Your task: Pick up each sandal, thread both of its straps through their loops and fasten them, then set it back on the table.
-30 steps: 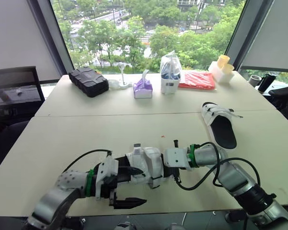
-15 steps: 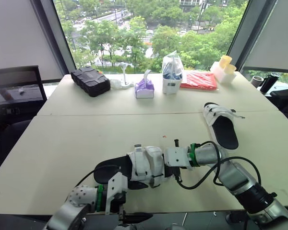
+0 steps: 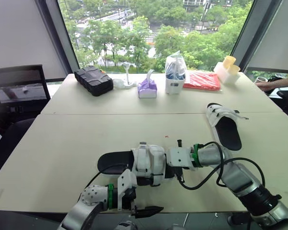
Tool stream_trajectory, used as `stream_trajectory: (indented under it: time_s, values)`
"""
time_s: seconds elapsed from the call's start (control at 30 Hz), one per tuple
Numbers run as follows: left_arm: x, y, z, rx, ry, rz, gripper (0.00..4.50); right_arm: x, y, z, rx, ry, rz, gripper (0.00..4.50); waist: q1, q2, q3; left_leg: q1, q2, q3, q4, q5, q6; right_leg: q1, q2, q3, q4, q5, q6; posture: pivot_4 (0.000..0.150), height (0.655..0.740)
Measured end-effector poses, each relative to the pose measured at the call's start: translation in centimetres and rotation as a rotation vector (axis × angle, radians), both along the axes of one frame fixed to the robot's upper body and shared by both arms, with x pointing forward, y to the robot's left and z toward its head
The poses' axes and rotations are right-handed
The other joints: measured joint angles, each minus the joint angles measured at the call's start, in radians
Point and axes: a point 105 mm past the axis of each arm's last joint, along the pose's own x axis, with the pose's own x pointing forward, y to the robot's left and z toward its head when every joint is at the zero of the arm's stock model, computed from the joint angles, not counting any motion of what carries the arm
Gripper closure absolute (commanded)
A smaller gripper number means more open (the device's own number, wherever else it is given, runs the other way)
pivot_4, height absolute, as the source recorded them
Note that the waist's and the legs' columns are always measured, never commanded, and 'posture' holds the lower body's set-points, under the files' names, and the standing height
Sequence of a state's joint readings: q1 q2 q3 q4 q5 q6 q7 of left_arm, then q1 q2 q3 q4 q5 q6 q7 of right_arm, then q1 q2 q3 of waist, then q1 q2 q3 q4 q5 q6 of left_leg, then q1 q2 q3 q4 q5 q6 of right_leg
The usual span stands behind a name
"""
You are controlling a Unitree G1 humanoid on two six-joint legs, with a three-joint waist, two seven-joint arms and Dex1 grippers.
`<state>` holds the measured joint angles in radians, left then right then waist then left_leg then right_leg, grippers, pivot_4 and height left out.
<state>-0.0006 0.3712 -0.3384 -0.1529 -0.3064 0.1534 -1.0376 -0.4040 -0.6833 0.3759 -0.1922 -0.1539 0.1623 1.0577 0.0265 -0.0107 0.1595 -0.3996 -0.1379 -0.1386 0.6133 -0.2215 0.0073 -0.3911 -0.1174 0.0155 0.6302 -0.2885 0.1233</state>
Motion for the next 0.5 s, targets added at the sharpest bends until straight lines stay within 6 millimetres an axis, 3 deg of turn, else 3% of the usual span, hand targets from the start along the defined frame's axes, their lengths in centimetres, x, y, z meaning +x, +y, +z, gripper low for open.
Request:
stream_trajectory:
  time_s: [0.23, 0.5]
  values:
    - [0.28, -0.4, 0.45, -0.023, 0.008, -0.012, 4.48, -0.08, 0.06, 0.04, -0.001, 0.0, 0.005, 4.5, 0.007, 0.0, 0.0, 0.0, 0.0, 0.0, -0.002, 0.0, 0.0, -0.001, 0.0, 0.0, 0.0, 0.001, 0.003, 0.15, 0.74]
    - [0.37, -0.64, 0.47, -0.023, 0.058, -0.02, 4.48, -0.01, -0.13, -0.07, -0.007, 0.006, -0.004, 4.5, 0.012, 0.0, 0.0, 0.001, 0.0, 0.0, 0.0, 0.0, 0.0, 0.0, 0.0, 0.0, 0.0, 0.0, 0.0, 0.15, 0.74]
